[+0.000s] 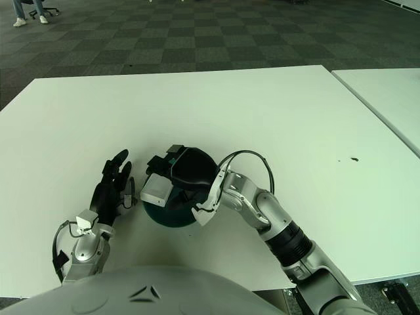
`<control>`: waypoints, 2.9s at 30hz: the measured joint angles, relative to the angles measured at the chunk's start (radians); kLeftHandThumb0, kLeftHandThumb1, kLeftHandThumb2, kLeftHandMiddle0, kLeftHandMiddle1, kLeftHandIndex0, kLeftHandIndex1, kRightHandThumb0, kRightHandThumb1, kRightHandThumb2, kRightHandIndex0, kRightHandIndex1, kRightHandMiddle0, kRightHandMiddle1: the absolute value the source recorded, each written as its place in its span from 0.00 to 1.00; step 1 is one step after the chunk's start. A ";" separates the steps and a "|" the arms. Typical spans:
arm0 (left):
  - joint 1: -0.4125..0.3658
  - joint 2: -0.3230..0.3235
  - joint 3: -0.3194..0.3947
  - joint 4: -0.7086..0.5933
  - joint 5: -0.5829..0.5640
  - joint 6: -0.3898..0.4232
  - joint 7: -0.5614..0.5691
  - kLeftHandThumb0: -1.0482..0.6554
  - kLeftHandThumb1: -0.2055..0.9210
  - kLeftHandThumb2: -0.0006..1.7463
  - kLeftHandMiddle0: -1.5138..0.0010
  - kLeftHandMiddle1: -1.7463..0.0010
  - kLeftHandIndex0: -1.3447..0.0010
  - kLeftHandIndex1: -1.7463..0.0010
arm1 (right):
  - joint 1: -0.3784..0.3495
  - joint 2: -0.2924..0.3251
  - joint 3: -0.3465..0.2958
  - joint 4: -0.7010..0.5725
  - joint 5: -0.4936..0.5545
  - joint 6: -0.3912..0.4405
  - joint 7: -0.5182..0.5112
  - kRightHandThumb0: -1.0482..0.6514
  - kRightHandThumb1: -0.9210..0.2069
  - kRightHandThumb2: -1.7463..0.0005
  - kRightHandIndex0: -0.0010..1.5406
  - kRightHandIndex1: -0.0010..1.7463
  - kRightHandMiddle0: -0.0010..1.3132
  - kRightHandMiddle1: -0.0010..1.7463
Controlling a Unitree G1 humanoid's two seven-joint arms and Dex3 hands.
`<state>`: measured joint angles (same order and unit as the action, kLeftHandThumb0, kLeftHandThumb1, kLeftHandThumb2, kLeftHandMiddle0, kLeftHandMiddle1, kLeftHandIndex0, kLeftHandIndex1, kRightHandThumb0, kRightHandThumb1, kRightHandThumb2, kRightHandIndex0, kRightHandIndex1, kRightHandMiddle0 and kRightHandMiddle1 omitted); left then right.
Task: Put the charger into the plate.
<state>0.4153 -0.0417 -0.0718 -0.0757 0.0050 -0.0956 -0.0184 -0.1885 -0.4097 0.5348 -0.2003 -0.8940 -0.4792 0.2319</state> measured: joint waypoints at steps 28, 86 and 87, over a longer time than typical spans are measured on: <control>0.025 -0.040 -0.007 -0.009 0.040 -0.019 0.068 0.10 1.00 0.51 0.78 0.98 1.00 0.56 | 0.127 0.006 -0.205 0.003 0.424 0.249 0.153 0.02 0.00 0.47 0.19 0.00 0.00 0.31; 0.095 -0.031 -0.008 -0.051 0.003 -0.019 0.060 0.12 1.00 0.55 0.69 0.99 0.99 0.55 | 0.432 0.325 -0.537 0.132 0.873 0.436 -0.146 0.14 0.00 0.54 0.30 0.01 0.05 0.45; 0.096 -0.031 -0.008 -0.052 0.004 -0.018 0.060 0.12 1.00 0.55 0.69 0.99 0.99 0.55 | 0.432 0.325 -0.537 0.138 0.872 0.429 -0.149 0.14 0.00 0.54 0.29 0.01 0.05 0.45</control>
<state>0.5108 -0.0722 -0.0803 -0.1275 0.0086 -0.1137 0.0418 0.2437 -0.0849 -0.0017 -0.0628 -0.0217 -0.0504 0.0826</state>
